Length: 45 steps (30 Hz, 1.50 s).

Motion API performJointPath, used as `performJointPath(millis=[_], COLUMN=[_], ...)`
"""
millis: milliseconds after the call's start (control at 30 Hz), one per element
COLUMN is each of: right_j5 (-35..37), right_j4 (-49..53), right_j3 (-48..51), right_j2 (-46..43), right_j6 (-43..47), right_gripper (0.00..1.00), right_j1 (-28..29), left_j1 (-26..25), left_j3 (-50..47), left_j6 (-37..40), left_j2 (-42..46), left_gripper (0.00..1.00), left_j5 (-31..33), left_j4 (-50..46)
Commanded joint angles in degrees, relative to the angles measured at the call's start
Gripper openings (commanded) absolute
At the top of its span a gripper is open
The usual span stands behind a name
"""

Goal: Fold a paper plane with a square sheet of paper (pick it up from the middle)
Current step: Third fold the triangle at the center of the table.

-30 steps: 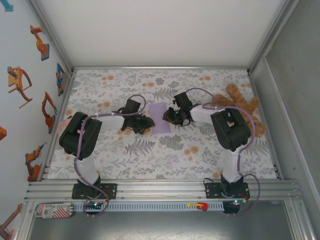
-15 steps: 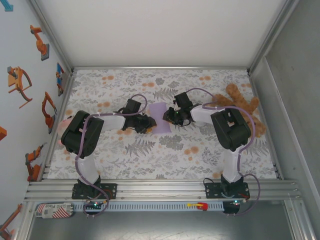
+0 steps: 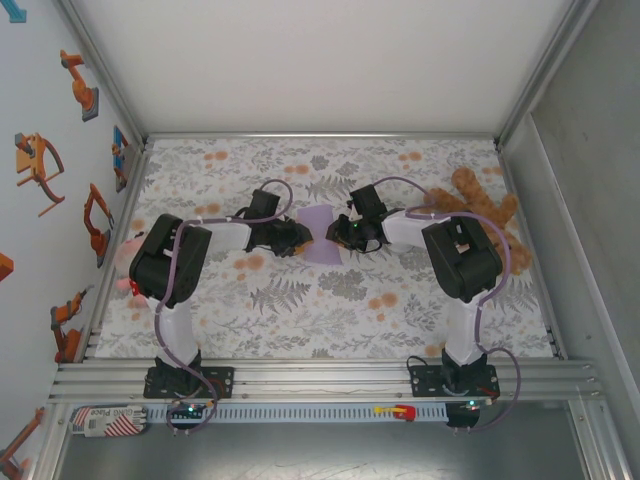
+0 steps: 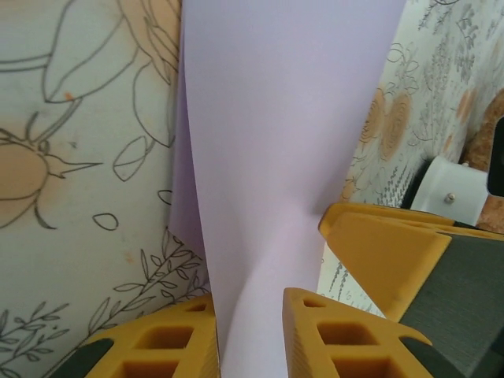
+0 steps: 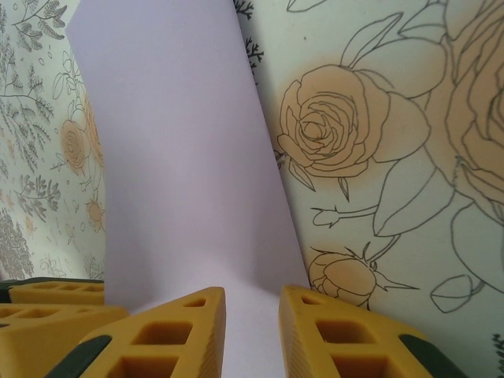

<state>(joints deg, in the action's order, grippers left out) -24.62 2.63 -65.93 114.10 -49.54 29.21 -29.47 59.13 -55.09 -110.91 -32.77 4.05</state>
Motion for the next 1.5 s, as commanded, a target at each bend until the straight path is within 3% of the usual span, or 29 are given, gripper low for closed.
performJointPath(millis=[0, 233, 467, 667, 1000, 1033, 1100, 1167, 1200, 1467], right_j5=[3.0, 2.8, 2.5, 1.6, 5.0, 5.0, 4.8, 5.7, 6.0, 12.4], right_j4=[2.7, 1.9, 0.2, -0.6, -0.5, -1.0, -2.8, -4.5, -5.0, -8.1], right_j3=[2.1, 2.5, 2.7, 2.1, 3.9, 4.7, 7.0, 9.5, 10.4, 16.6], right_j2=[2.1, 1.7, -0.5, -0.9, -11.4, -12.6, -15.3, -18.1, -19.2, -25.0], right_j6=[-0.3, -0.2, 0.9, 1.3, 17.7, 19.5, 23.2, 26.9, 28.5, 45.4], right_gripper=[0.25, 0.25, 0.32, 0.35, 0.48, 0.51, 0.65, 0.93, 0.98, 0.96], right_j1=[-0.6, -0.6, -0.6, -0.7, -0.7, -0.7, -0.6, -0.3, -0.1, 6.9], left_j1=[0.4, 1.1, 1.2, 1.3, 1.5, 1.5, 1.7, 1.6, 1.6, 2.0], left_j3=[1.2, 1.1, 0.8, 0.6, -0.1, -0.2, -0.2, -0.3, -0.3, 0.3], left_j6=[0.1, -0.8, -2.8, -3.6, -4.7, -5.0, -5.5, -6.8, -7.5, -13.0], left_j2=[-0.5, -1.0, -1.7, -1.6, 0.1, 0.3, 0.9, 1.6, 1.8, 1.7], left_gripper=[0.25, 0.22, 0.18, 0.10, 0.01, 0.01, 0.01, 0.00, 0.00, 0.00], left_j5=[-0.5, -0.4, -0.9, -0.9, -0.9, -0.9, -0.8, -0.7, -0.5, -1.7], left_j4=[-0.6, 0.2, 1.4, 1.9, 2.4, 2.5, 2.5, 2.2, 1.6, 0.4])
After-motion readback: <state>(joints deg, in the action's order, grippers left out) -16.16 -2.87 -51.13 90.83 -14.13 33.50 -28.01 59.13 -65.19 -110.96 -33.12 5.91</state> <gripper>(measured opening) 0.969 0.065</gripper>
